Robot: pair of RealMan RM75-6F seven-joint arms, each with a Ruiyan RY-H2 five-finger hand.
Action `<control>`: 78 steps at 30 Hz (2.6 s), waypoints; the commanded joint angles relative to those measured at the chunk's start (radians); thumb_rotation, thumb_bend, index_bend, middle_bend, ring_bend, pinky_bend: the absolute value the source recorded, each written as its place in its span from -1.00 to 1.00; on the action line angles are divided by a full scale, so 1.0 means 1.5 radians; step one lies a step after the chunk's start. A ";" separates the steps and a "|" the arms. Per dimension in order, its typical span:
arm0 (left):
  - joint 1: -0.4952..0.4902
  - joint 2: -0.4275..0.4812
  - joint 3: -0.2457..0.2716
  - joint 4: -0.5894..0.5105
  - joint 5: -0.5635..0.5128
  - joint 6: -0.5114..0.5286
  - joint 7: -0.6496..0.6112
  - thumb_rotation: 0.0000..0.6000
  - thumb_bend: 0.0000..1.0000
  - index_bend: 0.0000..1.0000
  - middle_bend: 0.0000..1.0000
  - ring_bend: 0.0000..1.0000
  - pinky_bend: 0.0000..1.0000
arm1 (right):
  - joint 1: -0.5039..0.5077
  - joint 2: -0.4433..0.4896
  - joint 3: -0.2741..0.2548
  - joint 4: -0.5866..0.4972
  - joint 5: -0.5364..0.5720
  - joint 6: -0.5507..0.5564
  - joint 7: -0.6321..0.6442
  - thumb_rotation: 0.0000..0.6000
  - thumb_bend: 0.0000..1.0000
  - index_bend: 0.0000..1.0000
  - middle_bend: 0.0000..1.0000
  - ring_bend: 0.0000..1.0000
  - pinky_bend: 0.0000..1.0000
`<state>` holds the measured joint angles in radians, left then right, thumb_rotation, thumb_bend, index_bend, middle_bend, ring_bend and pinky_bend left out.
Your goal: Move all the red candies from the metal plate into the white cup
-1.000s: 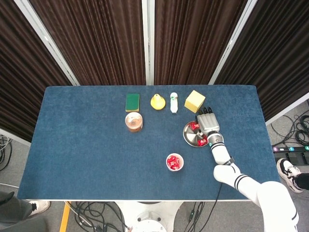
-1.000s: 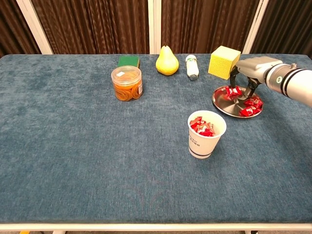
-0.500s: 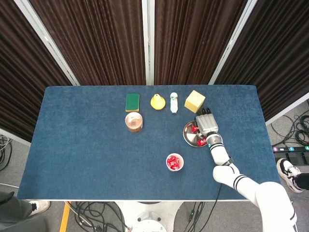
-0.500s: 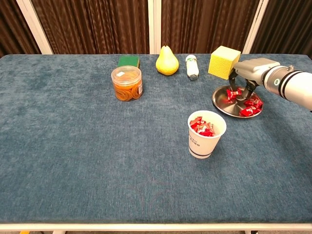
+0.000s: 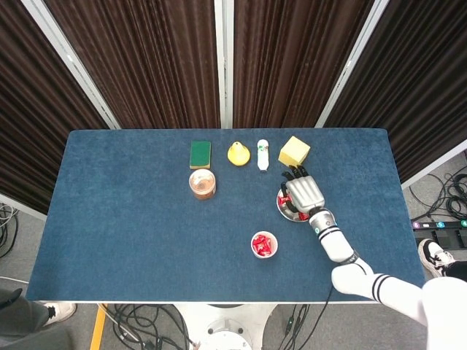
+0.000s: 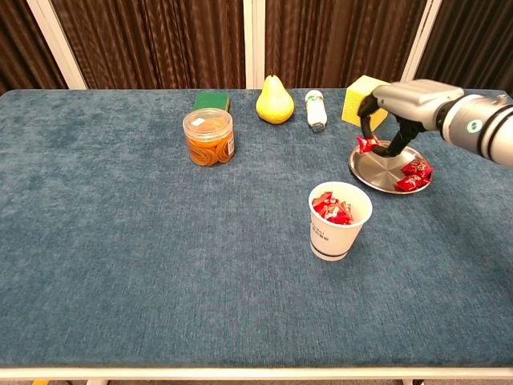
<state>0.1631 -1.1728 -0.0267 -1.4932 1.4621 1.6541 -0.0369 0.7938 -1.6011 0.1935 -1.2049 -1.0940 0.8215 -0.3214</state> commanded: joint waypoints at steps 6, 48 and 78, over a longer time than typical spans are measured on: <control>-0.001 0.004 0.001 -0.011 0.007 0.004 0.009 1.00 -0.86 -0.65 -0.78 -0.83 -0.71 | -0.061 0.146 -0.067 -0.251 -0.201 0.098 0.100 1.00 -0.34 0.12 -0.68 -1.00 -1.00; 0.000 -0.002 0.003 -0.007 0.009 0.003 0.003 1.00 -0.86 -0.65 -0.78 -0.83 -0.71 | -0.095 0.105 -0.072 -0.057 -0.074 0.045 0.032 1.00 -0.42 -0.16 -0.75 -1.00 -1.00; 0.004 -0.001 0.003 -0.006 0.000 0.004 0.005 1.00 -0.86 -0.65 -0.78 -0.83 -0.71 | -0.060 0.001 -0.062 0.082 -0.046 -0.032 0.018 1.00 -0.41 0.05 -0.73 -1.00 -1.00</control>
<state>0.1698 -1.1736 -0.0217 -1.5019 1.4624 1.6595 -0.0303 0.7040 -1.5996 0.1000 -1.0828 -1.1635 0.7741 -0.2944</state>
